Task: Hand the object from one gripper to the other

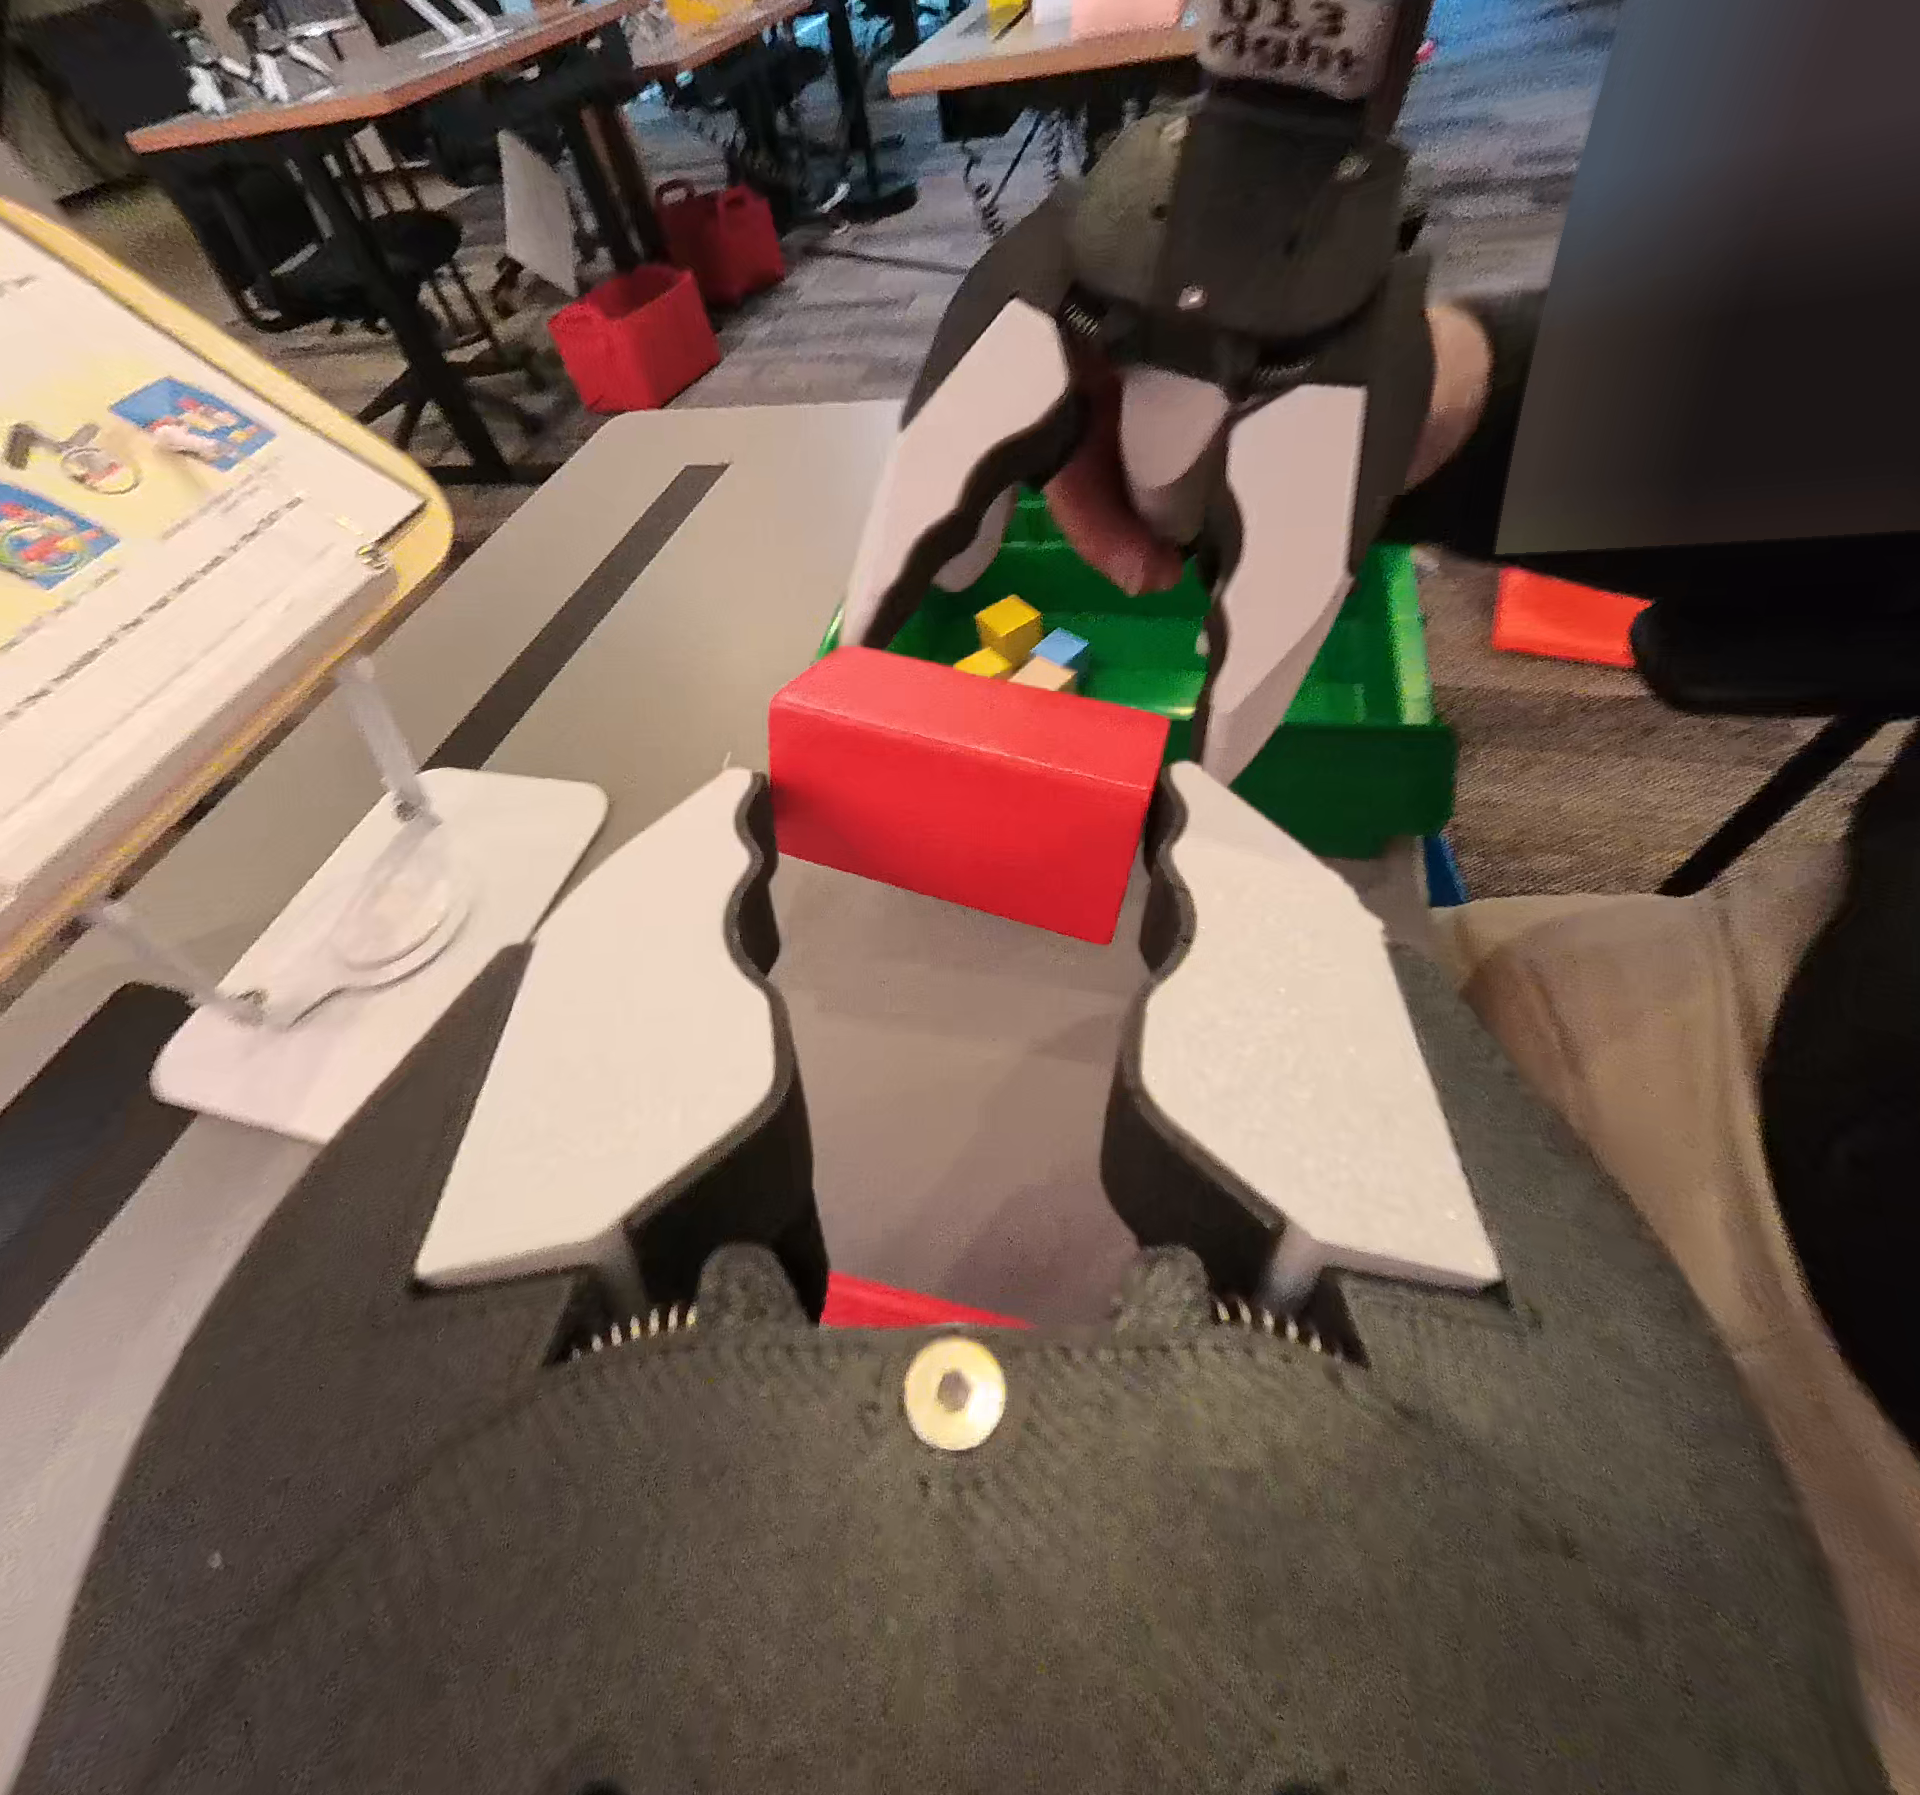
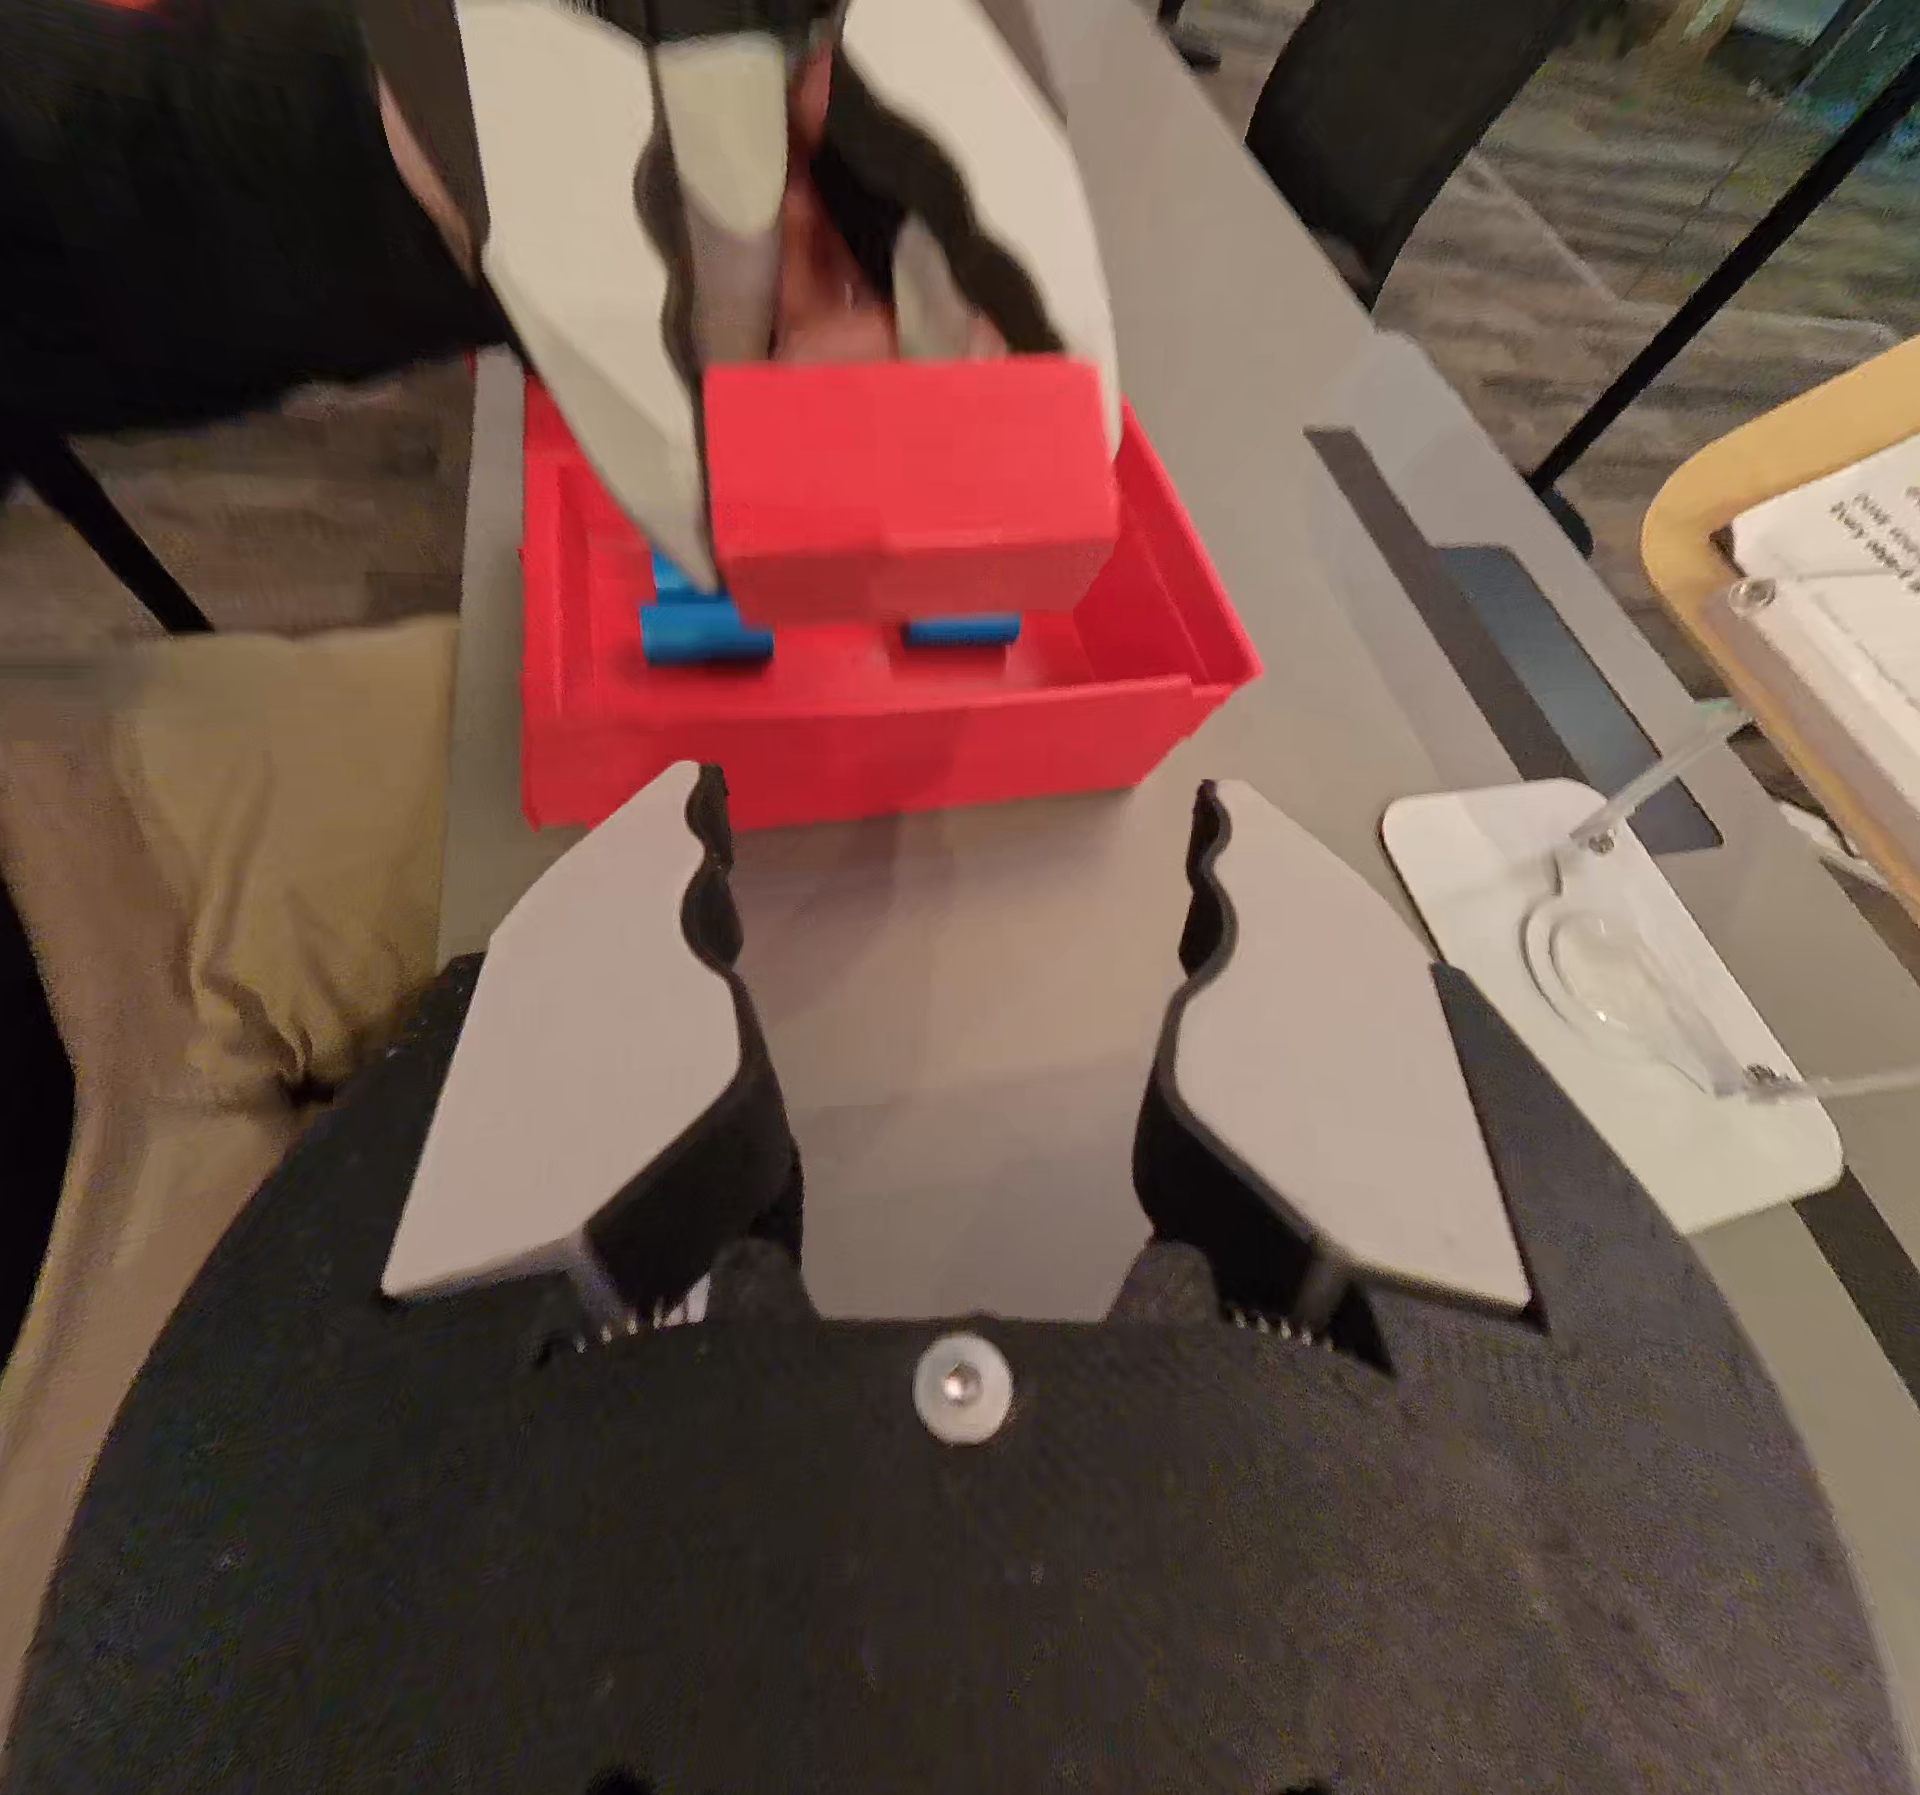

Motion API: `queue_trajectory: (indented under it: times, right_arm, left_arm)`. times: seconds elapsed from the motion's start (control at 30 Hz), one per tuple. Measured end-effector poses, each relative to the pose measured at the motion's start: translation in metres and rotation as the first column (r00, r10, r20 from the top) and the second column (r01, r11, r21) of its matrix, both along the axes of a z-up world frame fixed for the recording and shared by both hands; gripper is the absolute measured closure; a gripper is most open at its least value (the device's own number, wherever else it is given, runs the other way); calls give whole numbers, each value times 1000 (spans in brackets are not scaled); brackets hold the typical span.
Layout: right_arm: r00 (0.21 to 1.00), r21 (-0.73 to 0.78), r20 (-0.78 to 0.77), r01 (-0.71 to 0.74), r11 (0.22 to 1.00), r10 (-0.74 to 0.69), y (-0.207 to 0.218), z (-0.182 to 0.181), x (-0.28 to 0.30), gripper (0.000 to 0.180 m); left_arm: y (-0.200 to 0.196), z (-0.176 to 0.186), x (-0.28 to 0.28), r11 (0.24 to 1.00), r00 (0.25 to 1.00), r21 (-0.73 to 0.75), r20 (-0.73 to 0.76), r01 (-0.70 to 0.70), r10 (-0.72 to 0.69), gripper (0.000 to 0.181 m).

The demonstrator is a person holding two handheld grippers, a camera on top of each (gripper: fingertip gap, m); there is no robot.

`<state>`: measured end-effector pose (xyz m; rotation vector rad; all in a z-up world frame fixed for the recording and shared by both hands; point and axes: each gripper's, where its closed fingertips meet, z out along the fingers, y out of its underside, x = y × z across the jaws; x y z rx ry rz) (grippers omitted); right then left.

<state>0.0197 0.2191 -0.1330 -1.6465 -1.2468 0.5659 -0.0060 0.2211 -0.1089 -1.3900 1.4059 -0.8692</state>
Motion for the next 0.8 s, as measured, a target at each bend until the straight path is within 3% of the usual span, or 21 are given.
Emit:
queue_trajectory:
  times: [0.17, 0.3, 0.57, 0.8]
  right_arm:
    - [979, -62, -195, -72, 995, 59, -9, 21, -3, 99]
    - [988, -46, -141, -66, 997, 59, -8, 10, -9, 96]
    - [984, -12, -173, -55, 998, 52, -8, 15, -12, 98]
    - [982, 62, -186, -36, 997, 47, -10, 24, -13, 112]
  left_arm:
    - [-9, -1, 12, 1000, 1000, -20, 18, 22, -21, 112]
    - [-12, 3, 20, 999, 998, -48, 60, 25, -22, 112]
    - [-19, 16, 25, 990, 985, -125, 167, 64, -43, 113]
    - [-16, 16, 26, 986, 980, -161, 197, 51, -19, 112]
